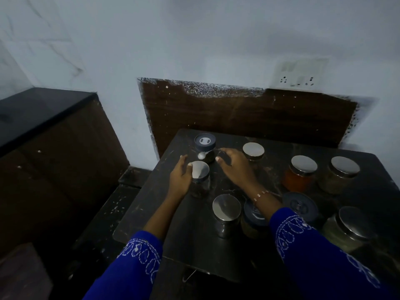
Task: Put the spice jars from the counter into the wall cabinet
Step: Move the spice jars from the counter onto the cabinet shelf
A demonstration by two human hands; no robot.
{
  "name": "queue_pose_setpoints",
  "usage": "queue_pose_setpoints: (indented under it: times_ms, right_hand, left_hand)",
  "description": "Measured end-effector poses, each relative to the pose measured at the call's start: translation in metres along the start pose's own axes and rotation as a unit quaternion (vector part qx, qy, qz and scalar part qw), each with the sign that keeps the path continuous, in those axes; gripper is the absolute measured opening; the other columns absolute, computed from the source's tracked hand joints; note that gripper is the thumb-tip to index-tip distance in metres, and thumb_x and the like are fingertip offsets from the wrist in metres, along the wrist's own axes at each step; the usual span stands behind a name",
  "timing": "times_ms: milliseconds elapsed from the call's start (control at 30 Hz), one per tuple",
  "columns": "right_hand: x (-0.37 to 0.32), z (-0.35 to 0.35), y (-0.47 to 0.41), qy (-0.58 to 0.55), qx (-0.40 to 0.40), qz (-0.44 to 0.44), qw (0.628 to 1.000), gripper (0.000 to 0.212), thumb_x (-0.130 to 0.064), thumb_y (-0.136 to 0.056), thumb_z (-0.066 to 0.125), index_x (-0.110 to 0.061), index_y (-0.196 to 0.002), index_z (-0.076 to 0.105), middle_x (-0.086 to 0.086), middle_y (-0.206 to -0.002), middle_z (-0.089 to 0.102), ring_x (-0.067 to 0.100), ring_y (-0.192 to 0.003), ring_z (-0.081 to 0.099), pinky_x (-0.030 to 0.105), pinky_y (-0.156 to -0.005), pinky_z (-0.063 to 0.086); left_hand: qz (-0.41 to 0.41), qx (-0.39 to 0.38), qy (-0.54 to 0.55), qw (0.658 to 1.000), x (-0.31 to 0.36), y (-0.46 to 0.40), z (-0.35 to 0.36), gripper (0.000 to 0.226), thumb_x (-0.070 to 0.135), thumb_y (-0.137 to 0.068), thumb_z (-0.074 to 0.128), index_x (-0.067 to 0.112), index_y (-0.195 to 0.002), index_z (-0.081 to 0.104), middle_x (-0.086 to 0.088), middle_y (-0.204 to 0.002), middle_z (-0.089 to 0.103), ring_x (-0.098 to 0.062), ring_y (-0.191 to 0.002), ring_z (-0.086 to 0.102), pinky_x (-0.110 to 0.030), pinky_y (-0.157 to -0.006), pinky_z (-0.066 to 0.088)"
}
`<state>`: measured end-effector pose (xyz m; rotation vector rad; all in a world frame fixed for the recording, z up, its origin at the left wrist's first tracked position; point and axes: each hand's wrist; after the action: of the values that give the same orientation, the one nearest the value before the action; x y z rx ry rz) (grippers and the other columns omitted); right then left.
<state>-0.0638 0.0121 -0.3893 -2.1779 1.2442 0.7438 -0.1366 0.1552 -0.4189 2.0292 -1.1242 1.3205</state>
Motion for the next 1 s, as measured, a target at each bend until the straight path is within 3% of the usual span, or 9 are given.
queue_pose_setpoints:
  times_ms: [167, 333, 433, 500, 667, 767, 867, 933, 1000]
  right_hand:
    - [0.009, 0.012, -0.018, -0.005, -0.077, 0.016, 0.997, 0.044, -0.025, -0.092, 0.055, -0.01, -0.133, 0.048, 0.01, -0.139, 0.049, 0.022, -0.13, 0.045, 0.027, -0.102, 0.037]
    - [0.02, 0.041, -0.039, 0.005, -0.222, 0.048, 0.974, 0.079, -0.024, -0.08, 0.07, -0.015, -0.146, 0.027, 0.009, -0.152, 0.029, 0.026, -0.14, 0.03, 0.037, -0.112, 0.03]
    - [0.026, 0.06, -0.048, 0.022, -0.278, 0.057, 0.959, 0.098, -0.019, -0.073, 0.077, -0.015, -0.149, 0.015, 0.01, -0.155, 0.02, 0.026, -0.142, 0.026, 0.034, -0.114, 0.027]
    - [0.027, 0.072, -0.052, 0.029, -0.285, 0.062, 0.956, 0.103, -0.017, -0.072, 0.077, -0.015, -0.15, 0.01, 0.011, -0.155, 0.017, 0.026, -0.142, 0.024, 0.03, -0.114, 0.025]
    - [0.025, 0.094, -0.059, 0.005, -0.227, 0.075, 0.971, 0.095, -0.02, -0.072, 0.077, -0.013, -0.147, 0.02, 0.014, -0.148, 0.03, 0.028, -0.138, 0.033, 0.033, -0.112, 0.029]
    - [0.02, 0.087, -0.061, -0.016, -0.169, 0.092, 0.981, 0.089, -0.019, -0.068, 0.08, -0.013, -0.142, 0.031, 0.013, -0.141, 0.042, 0.026, -0.131, 0.042, 0.029, -0.104, 0.036]
    - [0.011, 0.064, -0.064, -0.049, -0.086, 0.125, 0.987, 0.086, -0.025, -0.067, 0.081, -0.014, -0.14, 0.036, 0.009, -0.139, 0.047, 0.023, -0.124, 0.047, 0.026, -0.093, 0.041]
    - [0.001, 0.046, -0.068, -0.086, -0.011, 0.157, 0.984, 0.079, -0.033, -0.068, 0.08, -0.014, -0.135, 0.041, 0.007, -0.133, 0.051, 0.018, -0.112, 0.05, 0.025, -0.085, 0.043]
    - [-0.01, 0.029, -0.071, -0.13, 0.051, 0.182, 0.973, 0.069, -0.037, -0.071, 0.077, -0.013, -0.128, 0.046, 0.007, -0.126, 0.056, 0.011, -0.101, 0.048, 0.023, -0.079, 0.042]
  left_hand:
    - [-0.053, 0.005, 0.013, 0.999, -0.017, -0.015, 0.012, 0.043, 0.015, -0.098, 0.041, 0.006, -0.14, 0.037, -0.013, -0.15, 0.034, -0.026, -0.14, 0.031, -0.032, -0.112, 0.026]
    - [-0.091, 0.006, 0.047, 0.995, -0.028, -0.034, 0.019, 0.043, 0.012, -0.098, 0.041, 0.004, -0.14, 0.037, -0.013, -0.148, 0.038, -0.024, -0.136, 0.036, -0.027, -0.107, 0.029]
    - [-0.127, -0.008, 0.083, 0.988, -0.037, -0.045, 0.022, 0.043, 0.01, -0.097, 0.041, 0.002, -0.139, 0.037, -0.013, -0.146, 0.041, -0.024, -0.134, 0.04, -0.021, -0.1, 0.032]
    - [-0.15, -0.019, 0.108, 0.983, -0.045, -0.05, 0.022, 0.042, 0.008, -0.097, 0.042, 0.0, -0.138, 0.039, -0.014, -0.143, 0.044, -0.025, -0.131, 0.043, -0.025, -0.103, 0.033]
    - [-0.2, -0.041, 0.202, 0.958, -0.055, -0.061, 0.019, 0.041, 0.013, -0.095, 0.047, 0.004, -0.135, 0.044, -0.017, -0.137, 0.05, -0.029, -0.124, 0.051, -0.044, -0.108, 0.04]
    - [-0.204, -0.058, 0.262, 0.941, -0.05, -0.066, 0.016, 0.04, 0.014, -0.096, 0.045, 0.005, -0.135, 0.043, -0.014, -0.13, 0.055, -0.026, -0.116, 0.055, -0.034, -0.095, 0.049]
    - [-0.12, -0.059, 0.25, 0.959, -0.037, -0.068, 0.014, 0.036, 0.005, -0.095, 0.043, 0.007, -0.131, 0.046, -0.005, -0.12, 0.055, -0.014, -0.108, 0.054, -0.015, -0.078, 0.051]
    - [-0.019, -0.052, 0.197, 0.979, -0.026, -0.066, 0.015, 0.038, -0.004, -0.091, 0.044, 0.007, -0.127, 0.051, -0.005, -0.122, 0.056, -0.014, -0.112, 0.055, -0.012, -0.084, 0.051]
    - [0.066, -0.08, 0.155, 0.982, -0.014, -0.063, 0.015, 0.044, -0.008, -0.086, 0.048, 0.014, -0.124, 0.051, 0.001, -0.12, 0.054, -0.011, -0.113, 0.055, -0.023, -0.096, 0.049]
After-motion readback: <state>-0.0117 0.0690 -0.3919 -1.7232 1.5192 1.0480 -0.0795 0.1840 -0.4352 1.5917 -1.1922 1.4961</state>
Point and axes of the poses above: each hand's wrist, its own y-axis away from the middle knuckle, its own z-axis out of the palm, x = y × z
